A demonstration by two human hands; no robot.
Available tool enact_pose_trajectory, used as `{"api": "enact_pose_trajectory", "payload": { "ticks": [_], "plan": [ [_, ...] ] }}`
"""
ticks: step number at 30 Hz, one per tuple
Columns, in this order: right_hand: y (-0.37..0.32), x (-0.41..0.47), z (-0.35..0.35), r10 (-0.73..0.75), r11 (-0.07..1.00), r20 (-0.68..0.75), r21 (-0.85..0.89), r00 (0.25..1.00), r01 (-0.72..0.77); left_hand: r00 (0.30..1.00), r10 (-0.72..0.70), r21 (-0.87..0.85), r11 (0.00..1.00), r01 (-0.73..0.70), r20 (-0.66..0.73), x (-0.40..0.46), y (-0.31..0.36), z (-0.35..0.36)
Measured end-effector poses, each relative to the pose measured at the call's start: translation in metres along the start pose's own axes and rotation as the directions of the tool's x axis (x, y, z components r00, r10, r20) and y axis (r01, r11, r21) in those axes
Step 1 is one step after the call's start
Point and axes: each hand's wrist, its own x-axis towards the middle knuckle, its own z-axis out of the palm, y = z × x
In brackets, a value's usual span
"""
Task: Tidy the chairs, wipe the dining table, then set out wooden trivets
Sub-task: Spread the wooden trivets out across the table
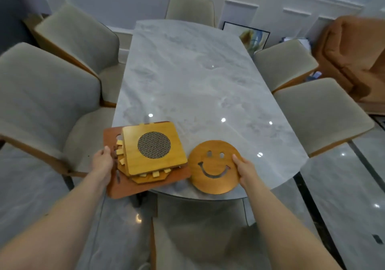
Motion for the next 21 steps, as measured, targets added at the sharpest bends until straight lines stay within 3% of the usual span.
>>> {"api": "enact_pose_trajectory", "payload": {
  "ticks": [4, 8, 11, 15, 18, 21],
  "plan": [
    [0.009, 0.014, 0.011, -0.036, 0.998, 0.002, -0.051, 0.999, 0.036, 0.999, -0.016, -0.015, 1.0, 0.017, 0.042, -0.006, -0.002, 0.013],
    [0.013, 0.021, 0.013, -0.202, 0.921, -0.087, -0.356, 0.975, 0.159, 0.995, -0.052, -0.029, 0.998, 0.055, 0.083, -0.01, -0.001, 0.024],
    [0.016, 0.016, 0.012, -0.331, 0.753, -0.023, -0.61, 0.943, 0.249, 0.993, -0.064, -0.033, 0.997, 0.067, 0.104, -0.015, 0.002, 0.03],
    [0.036, 0.0, 0.015, -0.464, 0.425, 0.248, -0.78, 0.851, 0.459, 0.994, -0.062, -0.049, 0.997, 0.067, 0.092, -0.018, 0.004, 0.036],
    [0.059, -0.009, 0.02, -0.412, 0.192, 0.447, -0.809, 0.794, 0.556, 0.995, -0.058, -0.063, 0.996, 0.063, 0.077, -0.02, 0.005, 0.041],
    [0.076, -0.012, 0.026, -0.293, 0.07, 0.522, -0.824, 0.801, 0.562, 0.996, -0.058, -0.07, 0.996, 0.063, 0.075, -0.024, 0.006, 0.044]
  ]
}}
